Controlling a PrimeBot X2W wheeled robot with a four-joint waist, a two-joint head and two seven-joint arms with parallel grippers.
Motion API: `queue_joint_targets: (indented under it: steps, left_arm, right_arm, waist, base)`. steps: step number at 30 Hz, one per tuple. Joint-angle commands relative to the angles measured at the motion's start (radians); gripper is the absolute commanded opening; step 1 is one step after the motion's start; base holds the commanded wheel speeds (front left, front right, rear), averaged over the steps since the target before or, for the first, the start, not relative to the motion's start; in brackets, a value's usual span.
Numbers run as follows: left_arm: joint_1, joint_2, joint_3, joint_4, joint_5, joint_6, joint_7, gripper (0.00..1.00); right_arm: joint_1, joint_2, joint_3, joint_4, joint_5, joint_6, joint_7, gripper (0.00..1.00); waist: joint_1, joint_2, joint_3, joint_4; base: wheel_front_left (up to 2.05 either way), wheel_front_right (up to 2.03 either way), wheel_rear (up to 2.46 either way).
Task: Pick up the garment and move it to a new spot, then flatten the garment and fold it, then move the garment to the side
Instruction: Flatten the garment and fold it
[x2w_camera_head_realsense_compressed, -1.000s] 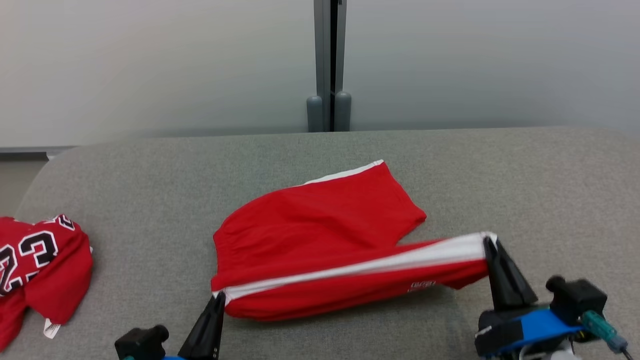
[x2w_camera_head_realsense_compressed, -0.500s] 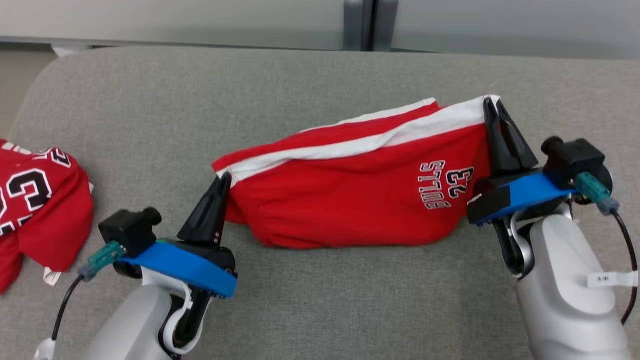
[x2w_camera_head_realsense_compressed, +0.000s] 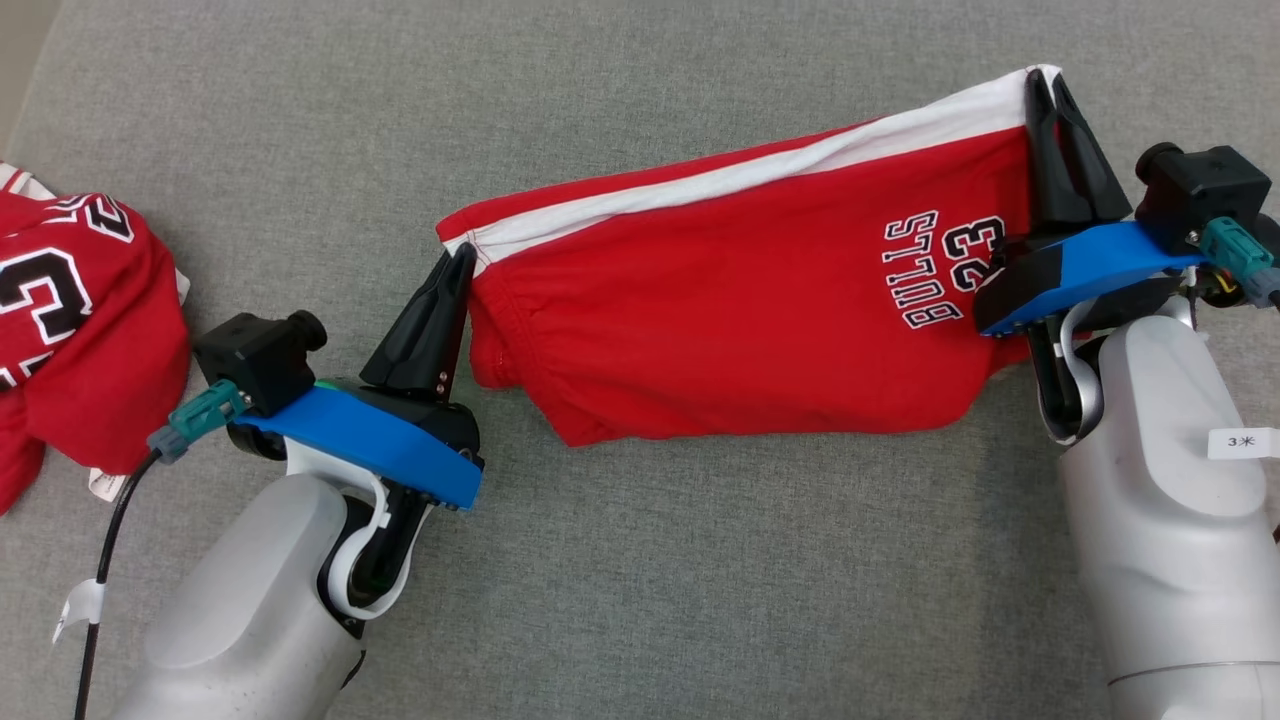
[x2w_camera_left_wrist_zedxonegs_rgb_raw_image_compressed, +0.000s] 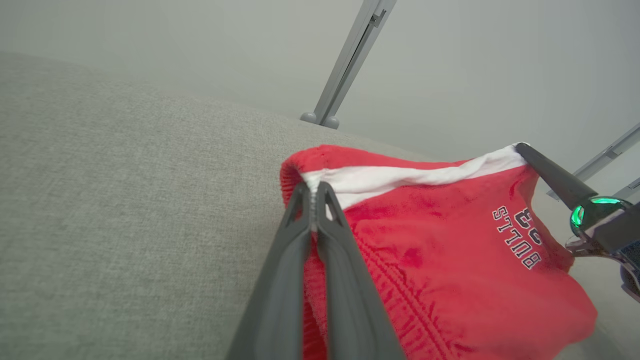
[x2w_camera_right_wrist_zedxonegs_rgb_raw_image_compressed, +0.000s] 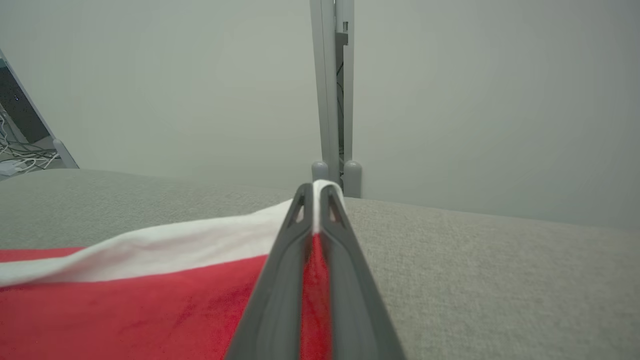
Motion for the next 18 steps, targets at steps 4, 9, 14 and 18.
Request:
queue_joint_targets:
  steps: [4,9,14,18]
  left_arm:
    - [-0.017,-0.006,0.019,0.022,0.008,0.003,-0.002,1.0]
    - [0.019,-0.012,0.058,0.044,0.027,0.003,-0.002,1.0]
    - [0.053,-0.021,0.126,0.071,0.058,0.003,-0.002,1.0]
    - [0.096,-0.033,0.175,0.08,0.092,0.002,-0.002,1.0]
  right_arm:
    - [-0.032,-0.007,-0.023,0.021,0.0,0.0,-0.004,1.0]
    - [-0.035,-0.005,-0.02,0.022,-0.007,0.0,-0.004,1.0]
    - [0.018,-0.006,-0.01,0.035,-0.003,0.0,-0.004,1.0]
    - [0.067,-0.006,-0.009,0.086,-0.022,0.0,-0.004,1.0]
  waist:
    - [-0.0002,-0.0004,0.018,0.004]
    - [-0.0002,-0.0004,0.022,-0.009]
    - [-0.0002,-0.0004,0.003,-0.02]
    - [-0.0002,-0.0004,-0.019,-0.029]
  base:
    - [0.0,0.0,0.0]
    - [0.0,0.0,0.0]
    - [0.0,0.0,0.0]
    - [0.0,0.0,0.0]
